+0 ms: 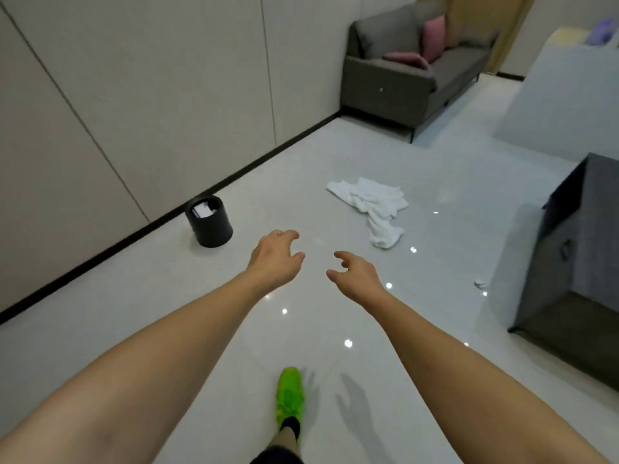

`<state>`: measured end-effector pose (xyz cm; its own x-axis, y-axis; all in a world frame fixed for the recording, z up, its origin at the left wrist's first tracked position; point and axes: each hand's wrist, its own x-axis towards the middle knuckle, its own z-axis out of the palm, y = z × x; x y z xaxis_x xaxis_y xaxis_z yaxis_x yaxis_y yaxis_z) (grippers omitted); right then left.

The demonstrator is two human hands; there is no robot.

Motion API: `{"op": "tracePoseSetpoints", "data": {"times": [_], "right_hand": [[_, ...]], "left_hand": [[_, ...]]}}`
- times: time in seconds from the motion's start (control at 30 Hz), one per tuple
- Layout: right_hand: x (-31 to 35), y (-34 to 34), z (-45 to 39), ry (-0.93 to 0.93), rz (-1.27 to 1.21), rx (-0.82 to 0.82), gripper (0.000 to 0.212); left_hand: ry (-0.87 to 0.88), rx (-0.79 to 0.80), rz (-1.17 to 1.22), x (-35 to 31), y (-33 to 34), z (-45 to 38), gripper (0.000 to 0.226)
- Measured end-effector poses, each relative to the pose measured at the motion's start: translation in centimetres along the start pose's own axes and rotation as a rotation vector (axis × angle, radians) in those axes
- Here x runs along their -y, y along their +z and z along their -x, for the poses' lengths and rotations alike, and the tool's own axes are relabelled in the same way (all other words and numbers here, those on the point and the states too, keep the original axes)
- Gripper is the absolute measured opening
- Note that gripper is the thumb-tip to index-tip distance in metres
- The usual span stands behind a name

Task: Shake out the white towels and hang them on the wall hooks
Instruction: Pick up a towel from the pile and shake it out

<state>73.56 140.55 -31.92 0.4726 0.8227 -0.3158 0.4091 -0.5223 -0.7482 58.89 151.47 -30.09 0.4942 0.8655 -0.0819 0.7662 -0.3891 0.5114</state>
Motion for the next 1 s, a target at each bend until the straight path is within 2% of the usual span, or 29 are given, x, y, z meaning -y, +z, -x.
{"op": "tracePoseSetpoints", "data": {"times": [0.3,0.47,0.67,0.8,1.0], "right_hand": [[-0.4,-6.7,-15.5,0.325,-0.147,-0.121,0.057],[-1.6,-9.4,-22.1,0.443,-0.188,-0.142,0.057],[-5.1,-13.3,-32.6,0.498,-0.212,-0.153,0.055],[-9.0,-16.7,-42.1,0.545,-0.239,-0.14,0.052],[-14.0,-22.0,-55.0,0.659,-0.3,-0.035,0.051]], "left_hand": [[0.167,0.237,-0.005,-4.5,3.5,-22.5,0.049],[0.234,0.337,-0.002,-7.1,6.2,-31.1,0.049],[0.267,0.421,-0.041,-11.0,11.3,-42.3,0.049],[0.249,0.448,-0.069,-13.7,16.0,-51.3,0.05],[0.092,0.524,-0.122,-17.2,21.6,-63.4,0.049]]}}
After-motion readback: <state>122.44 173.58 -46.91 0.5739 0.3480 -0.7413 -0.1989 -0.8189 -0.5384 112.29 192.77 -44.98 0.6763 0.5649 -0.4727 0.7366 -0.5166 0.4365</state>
